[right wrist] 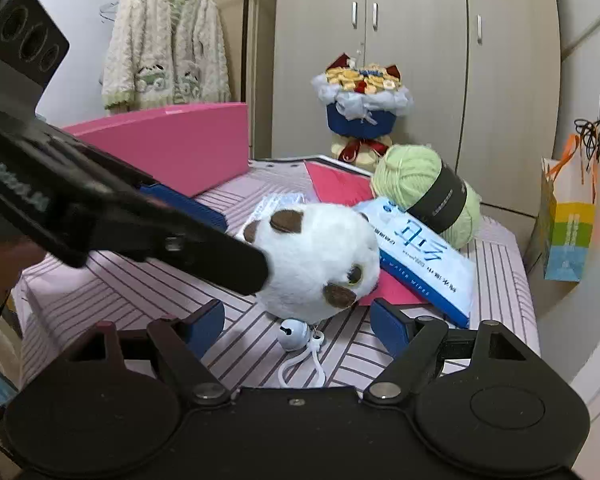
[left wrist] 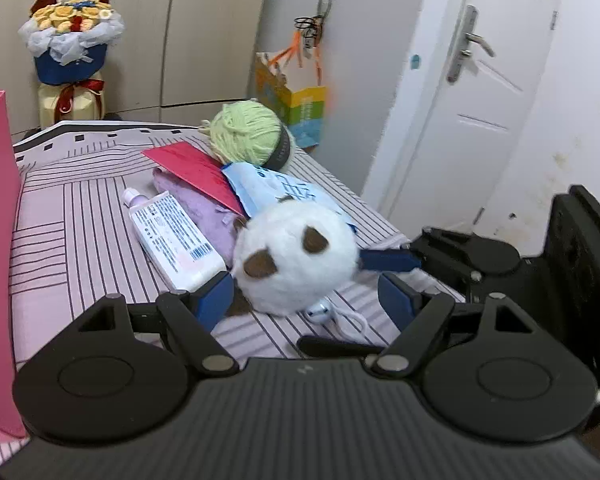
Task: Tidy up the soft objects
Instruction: 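Move the left tool to the white plush and close on it, then lift the white plush with the left tool and lower it into the pink box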
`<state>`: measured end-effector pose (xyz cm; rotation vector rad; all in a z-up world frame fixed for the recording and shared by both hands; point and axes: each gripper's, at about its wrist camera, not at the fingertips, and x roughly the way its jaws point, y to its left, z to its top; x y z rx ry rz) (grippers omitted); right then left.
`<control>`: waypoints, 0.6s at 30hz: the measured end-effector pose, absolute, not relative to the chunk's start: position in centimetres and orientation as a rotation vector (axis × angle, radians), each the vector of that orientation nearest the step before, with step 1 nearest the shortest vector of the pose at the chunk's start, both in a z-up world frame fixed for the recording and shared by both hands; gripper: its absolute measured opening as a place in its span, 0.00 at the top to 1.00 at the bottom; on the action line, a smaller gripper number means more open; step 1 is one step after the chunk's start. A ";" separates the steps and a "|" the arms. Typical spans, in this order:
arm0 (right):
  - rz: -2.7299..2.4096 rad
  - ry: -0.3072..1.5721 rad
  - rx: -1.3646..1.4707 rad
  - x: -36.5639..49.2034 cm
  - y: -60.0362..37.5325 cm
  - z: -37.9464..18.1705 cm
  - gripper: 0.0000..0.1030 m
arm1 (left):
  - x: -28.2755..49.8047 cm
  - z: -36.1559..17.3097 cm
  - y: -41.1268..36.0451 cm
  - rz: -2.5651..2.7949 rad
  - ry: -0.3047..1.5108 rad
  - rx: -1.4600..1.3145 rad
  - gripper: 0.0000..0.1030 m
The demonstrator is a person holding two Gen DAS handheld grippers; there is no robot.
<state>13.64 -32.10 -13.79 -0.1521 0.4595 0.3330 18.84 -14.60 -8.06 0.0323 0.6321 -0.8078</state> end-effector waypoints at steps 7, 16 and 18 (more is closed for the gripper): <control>0.255 0.512 -0.078 15.4 -32.4 -14.5 0.18 | 20.0 -8.9 -15.3 -0.756 0.605 0.018 0.24; 0.298 0.519 -0.084 15.9 -31.3 -14.4 0.20 | 20.7 -9.4 -15.8 -0.789 0.588 -0.058 0.34; 0.286 0.516 -0.071 15.9 -31.0 -14.4 0.18 | 20.6 -9.7 -15.8 -0.782 0.597 -0.089 0.35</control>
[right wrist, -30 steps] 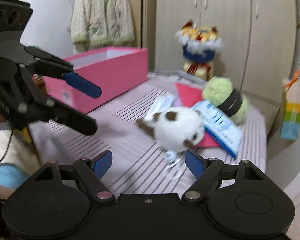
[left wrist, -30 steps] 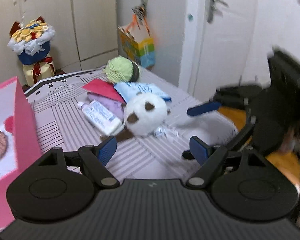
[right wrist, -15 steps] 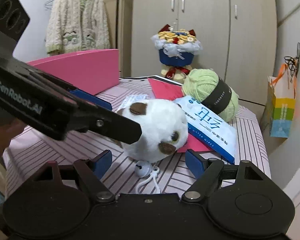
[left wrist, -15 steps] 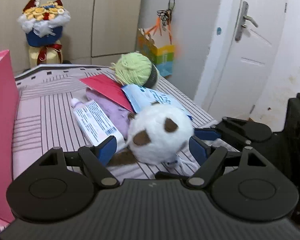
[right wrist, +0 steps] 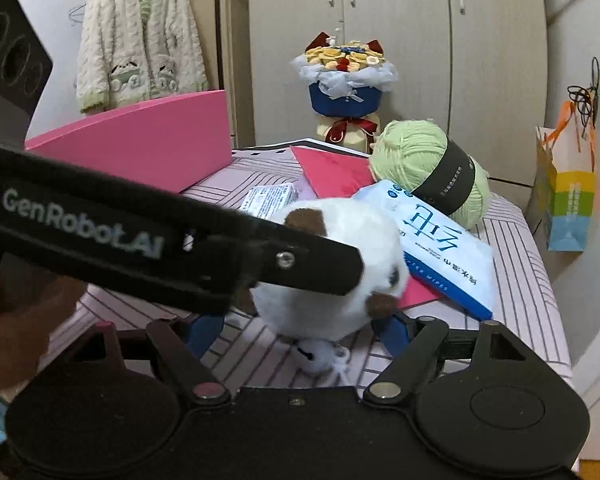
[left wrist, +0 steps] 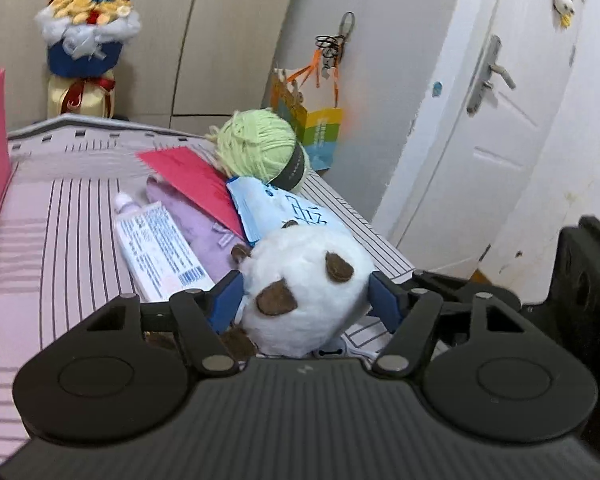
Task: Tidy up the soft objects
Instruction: 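Lift the white plush with the left tool and lower it into the pink box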
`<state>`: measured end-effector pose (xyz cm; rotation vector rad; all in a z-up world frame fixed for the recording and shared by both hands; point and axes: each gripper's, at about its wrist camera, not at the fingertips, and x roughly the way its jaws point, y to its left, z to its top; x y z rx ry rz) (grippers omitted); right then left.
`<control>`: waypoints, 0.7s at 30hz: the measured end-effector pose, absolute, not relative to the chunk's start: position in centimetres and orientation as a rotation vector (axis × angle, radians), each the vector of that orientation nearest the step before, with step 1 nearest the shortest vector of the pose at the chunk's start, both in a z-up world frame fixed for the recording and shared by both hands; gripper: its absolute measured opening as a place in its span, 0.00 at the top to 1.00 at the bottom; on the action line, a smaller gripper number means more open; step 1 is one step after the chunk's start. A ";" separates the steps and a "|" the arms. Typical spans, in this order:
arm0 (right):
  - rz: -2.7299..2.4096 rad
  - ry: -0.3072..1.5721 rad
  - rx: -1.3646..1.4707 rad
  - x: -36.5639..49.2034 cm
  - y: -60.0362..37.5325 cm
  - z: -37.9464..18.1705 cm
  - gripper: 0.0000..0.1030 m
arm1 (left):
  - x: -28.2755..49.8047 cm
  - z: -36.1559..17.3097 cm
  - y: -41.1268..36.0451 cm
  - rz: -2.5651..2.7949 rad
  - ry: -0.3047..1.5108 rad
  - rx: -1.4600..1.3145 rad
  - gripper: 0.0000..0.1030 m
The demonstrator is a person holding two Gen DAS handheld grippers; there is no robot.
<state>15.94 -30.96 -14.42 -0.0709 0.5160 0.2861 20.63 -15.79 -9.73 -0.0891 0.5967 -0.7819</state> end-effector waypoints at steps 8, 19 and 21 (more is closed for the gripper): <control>0.230 0.466 -0.022 14.5 -30.5 -14.5 0.38 | 19.1 -9.5 -14.6 -0.767 0.605 -0.132 0.39; 0.269 0.506 0.027 11.9 -28.6 -13.9 0.41 | 14.8 -8.4 -13.7 -0.670 0.599 -0.040 0.38; 0.281 0.524 0.044 11.3 -28.2 -13.7 0.41 | 14.0 -8.2 -13.4 -0.651 0.606 -0.034 0.38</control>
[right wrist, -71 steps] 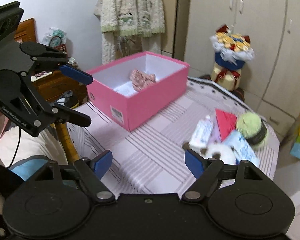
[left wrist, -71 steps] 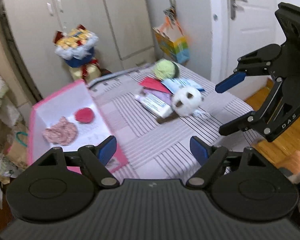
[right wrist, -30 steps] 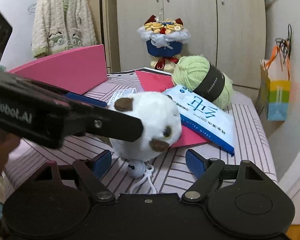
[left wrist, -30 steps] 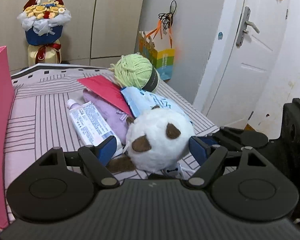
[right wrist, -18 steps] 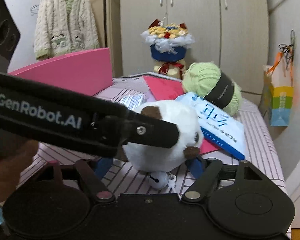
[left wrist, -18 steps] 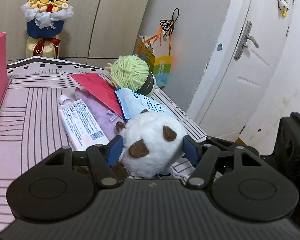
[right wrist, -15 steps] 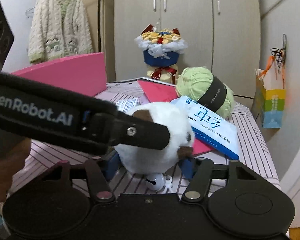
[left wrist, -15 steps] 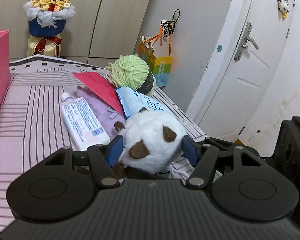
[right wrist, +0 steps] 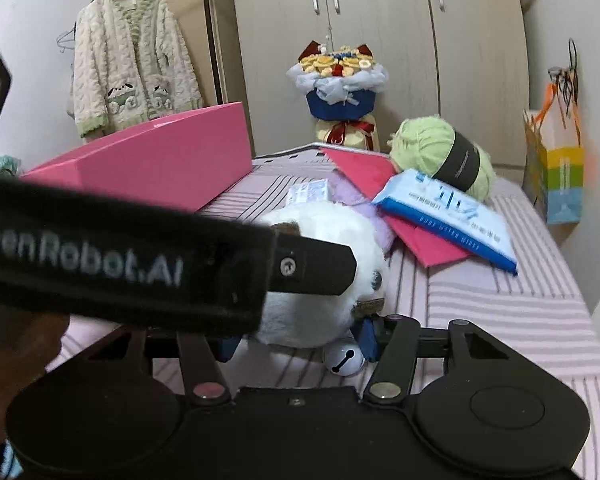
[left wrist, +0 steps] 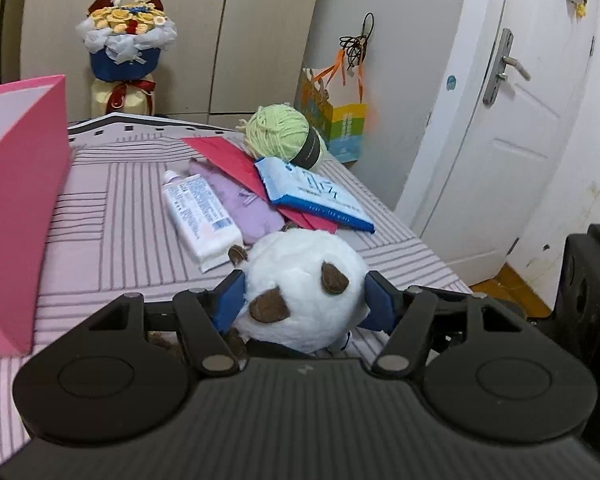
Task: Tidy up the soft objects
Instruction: 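Lift the white plush with the left tool and lower it into the pink box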
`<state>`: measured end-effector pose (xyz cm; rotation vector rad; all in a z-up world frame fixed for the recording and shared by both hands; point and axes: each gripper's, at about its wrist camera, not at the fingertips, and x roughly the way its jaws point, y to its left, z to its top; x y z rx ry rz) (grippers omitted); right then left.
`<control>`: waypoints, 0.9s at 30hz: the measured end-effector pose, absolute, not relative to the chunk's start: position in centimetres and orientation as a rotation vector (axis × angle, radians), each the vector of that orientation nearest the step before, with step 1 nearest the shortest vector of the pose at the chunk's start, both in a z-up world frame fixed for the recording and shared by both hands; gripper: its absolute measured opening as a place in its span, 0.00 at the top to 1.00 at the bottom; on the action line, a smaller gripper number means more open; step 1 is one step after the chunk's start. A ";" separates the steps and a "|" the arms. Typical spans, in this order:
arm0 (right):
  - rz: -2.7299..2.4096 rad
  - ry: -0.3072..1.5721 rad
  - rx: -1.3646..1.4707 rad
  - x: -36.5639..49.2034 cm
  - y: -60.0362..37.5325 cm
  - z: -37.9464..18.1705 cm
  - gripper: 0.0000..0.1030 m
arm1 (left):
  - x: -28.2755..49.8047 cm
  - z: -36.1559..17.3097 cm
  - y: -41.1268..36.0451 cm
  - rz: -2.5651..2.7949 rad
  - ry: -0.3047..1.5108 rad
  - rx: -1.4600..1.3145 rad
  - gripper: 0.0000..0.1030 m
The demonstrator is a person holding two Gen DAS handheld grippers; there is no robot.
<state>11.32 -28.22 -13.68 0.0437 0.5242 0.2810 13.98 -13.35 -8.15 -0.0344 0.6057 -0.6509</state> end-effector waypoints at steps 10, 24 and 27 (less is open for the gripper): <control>0.362 0.534 -0.053 7.5 -26.2 -10.3 0.41 | 9.8 -5.5 -9.6 -0.636 0.594 -0.130 0.41; 0.417 0.599 -0.130 6.2 -22.5 -7.1 0.41 | 7.6 -3.3 -6.1 -0.610 0.612 -0.156 0.41; 0.440 0.622 -0.124 6.3 -21.7 -6.5 0.41 | 7.3 -2.7 -5.3 -0.587 0.619 -0.145 0.41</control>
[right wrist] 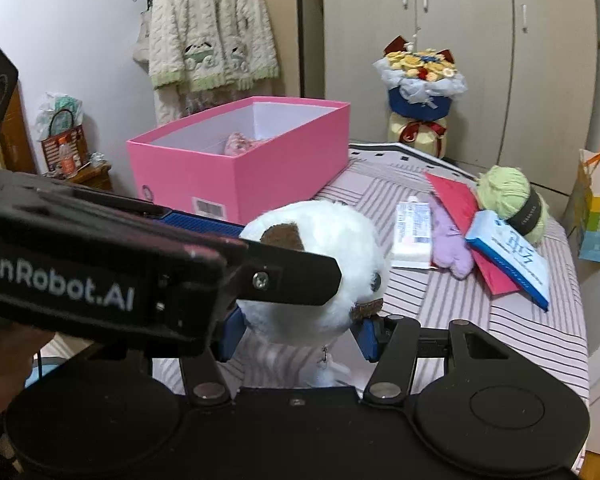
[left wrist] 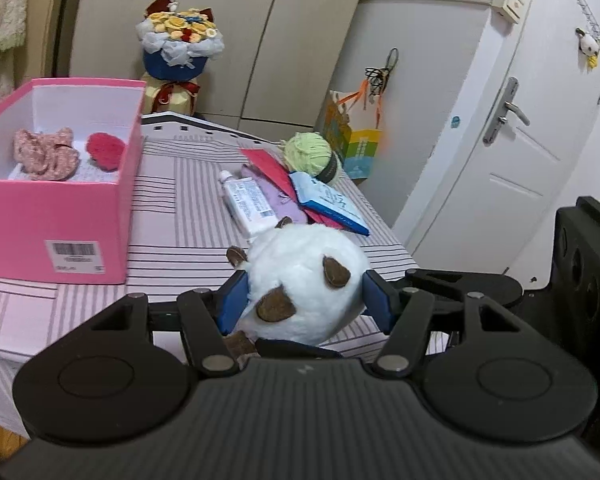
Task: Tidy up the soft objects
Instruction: 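Lift the white plush with the left tool and lower it into the pink box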
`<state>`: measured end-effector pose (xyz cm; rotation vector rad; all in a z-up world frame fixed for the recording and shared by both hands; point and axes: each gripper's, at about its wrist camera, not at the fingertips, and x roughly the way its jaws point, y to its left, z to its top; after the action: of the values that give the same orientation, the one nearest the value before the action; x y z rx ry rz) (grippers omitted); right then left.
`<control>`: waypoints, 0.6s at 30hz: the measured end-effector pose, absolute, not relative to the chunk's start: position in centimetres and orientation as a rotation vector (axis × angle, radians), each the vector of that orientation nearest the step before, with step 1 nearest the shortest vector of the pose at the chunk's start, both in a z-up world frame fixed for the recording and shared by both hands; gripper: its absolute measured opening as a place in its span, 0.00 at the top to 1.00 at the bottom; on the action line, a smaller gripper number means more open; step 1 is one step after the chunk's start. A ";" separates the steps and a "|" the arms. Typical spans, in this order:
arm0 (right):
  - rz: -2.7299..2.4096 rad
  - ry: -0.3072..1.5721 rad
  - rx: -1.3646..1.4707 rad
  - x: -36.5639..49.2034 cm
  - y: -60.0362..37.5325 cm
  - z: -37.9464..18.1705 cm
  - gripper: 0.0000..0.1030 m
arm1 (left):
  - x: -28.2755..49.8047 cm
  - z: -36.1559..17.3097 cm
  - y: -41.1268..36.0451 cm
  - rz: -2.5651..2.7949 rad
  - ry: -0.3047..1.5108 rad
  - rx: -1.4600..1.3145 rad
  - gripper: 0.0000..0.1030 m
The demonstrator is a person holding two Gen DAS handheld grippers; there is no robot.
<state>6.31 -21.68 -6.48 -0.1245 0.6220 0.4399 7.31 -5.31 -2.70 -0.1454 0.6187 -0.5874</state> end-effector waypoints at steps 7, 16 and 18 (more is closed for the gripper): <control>0.491 0.573 -0.134 6.5 -19.5 -3.9 0.41 | 7.1 0.2 -2.6 -0.574 0.575 -0.123 0.41; 0.629 0.416 0.005 8.9 -17.5 -1.7 0.41 | 7.9 3.9 1.8 -0.529 0.435 -0.074 0.42; 0.635 0.404 -0.015 10.2 -16.4 -1.1 0.41 | 8.7 4.5 2.4 -0.528 0.420 -0.045 0.42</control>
<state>10.16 -16.42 -1.14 -0.0153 0.4038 0.6346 8.75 2.40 4.50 -0.0454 0.4196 -0.5284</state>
